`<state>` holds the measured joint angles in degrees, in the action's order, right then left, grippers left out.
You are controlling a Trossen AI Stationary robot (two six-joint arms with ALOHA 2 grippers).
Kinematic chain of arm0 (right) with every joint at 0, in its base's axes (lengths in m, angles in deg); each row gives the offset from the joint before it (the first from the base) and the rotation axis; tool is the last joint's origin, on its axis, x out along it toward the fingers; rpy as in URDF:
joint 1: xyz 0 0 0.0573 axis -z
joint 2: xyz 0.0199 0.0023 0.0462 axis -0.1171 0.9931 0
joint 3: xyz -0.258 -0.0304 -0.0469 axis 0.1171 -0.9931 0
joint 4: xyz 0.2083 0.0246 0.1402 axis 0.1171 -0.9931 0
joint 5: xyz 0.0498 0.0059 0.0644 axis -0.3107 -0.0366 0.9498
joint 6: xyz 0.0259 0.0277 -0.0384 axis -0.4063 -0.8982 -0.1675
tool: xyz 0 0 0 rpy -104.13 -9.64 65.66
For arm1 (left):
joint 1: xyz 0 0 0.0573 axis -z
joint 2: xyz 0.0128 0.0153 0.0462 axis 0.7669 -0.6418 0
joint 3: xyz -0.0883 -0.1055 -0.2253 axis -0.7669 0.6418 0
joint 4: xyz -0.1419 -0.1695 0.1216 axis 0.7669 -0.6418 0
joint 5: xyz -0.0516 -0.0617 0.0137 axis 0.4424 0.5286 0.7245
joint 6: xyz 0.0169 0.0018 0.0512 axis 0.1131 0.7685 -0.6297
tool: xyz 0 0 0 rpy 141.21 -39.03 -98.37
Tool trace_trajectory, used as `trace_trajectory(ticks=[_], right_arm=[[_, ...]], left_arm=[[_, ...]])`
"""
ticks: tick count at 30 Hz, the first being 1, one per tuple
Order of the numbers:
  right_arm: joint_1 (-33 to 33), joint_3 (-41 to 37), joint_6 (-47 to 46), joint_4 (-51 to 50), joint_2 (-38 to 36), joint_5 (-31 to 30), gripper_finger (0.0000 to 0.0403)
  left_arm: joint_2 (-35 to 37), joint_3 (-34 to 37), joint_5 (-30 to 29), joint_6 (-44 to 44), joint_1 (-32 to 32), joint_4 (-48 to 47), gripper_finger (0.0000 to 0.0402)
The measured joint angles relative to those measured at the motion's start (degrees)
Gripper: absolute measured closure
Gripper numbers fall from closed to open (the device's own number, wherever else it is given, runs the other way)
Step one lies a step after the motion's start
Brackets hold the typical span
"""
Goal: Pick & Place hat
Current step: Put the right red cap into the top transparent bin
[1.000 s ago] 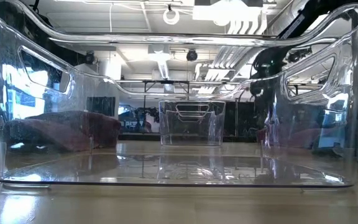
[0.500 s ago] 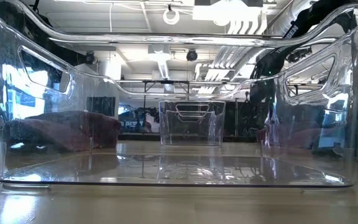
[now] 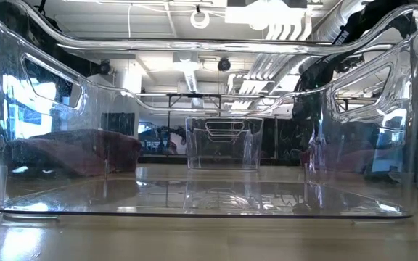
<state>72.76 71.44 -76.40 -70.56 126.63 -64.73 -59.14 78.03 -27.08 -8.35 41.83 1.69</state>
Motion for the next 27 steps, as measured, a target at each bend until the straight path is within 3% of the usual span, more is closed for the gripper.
trace_trajectory(ticks=[3,10,18,22,27], right_arm=[[0.0,2.2,1.1,-2.1,-2.1,1.0,0.0387],[0.2,8.7,2.3,-4.9,-11.6,13.1,0.0393],[-1.6,14.6,-1.4,1.6,-23.9,14.5,0.0398],[-5.3,6.2,-0.7,10.3,-31.9,12.8,0.0398],[-10.8,-14.6,-4.9,26.8,-41.0,9.2,0.0399]], left_arm=[[0.0,0.0,0.0,0.0,0.0,0.0,0.0401],[0.0,0.0,0.2,0.0,0.0,0.0,0.0401],[0.0,0.0,0.2,0.0,0.0,0.0,0.0401],[0.0,0.0,0.2,0.0,0.0,0.0,0.0401],[0.0,0.0,0.2,0.0,0.0,0.0,0.0401]])
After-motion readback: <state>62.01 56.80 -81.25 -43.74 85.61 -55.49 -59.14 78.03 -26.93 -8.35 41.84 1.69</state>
